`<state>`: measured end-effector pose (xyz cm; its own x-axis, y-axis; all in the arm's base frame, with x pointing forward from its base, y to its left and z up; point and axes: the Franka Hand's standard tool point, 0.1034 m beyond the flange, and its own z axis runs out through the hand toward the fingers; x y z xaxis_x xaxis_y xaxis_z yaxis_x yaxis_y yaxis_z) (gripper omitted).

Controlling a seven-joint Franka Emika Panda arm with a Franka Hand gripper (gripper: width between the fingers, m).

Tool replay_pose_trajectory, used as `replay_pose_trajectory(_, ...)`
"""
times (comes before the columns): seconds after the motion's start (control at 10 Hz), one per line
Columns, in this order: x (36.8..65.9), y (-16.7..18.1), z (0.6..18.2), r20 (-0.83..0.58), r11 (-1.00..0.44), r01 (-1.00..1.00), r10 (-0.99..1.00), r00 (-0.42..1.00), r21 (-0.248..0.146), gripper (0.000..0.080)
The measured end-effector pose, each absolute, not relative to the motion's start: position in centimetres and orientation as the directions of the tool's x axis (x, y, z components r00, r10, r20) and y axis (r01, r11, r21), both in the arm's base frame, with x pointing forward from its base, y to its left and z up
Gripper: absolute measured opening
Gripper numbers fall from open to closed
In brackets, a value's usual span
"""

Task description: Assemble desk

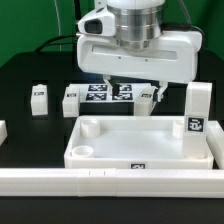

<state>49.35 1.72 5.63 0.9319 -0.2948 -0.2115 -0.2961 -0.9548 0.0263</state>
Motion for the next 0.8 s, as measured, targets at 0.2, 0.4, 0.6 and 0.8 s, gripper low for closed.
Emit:
replay_pose_trajectory(0.2,49.0,1.4,5.5,-0.317,-0.963,-0.267,-0.260,0.912,0.025,0.0648)
replay_pose_trajectory(0.4,48.5,1.2,5.5,-0.453,-0.963,-0.266,-0.256,0.854,0.043,0.0648)
replay_pose_trajectory(0.6,48.1,0.9,5.1,-0.530,-0.972,-0.232,-0.212,0.821,0.029,0.0648)
replay_pose_trajectory(0.8,48.0,1.2,4.6,-0.573,-0.966,-0.256,-0.223,0.789,0.023,0.0648)
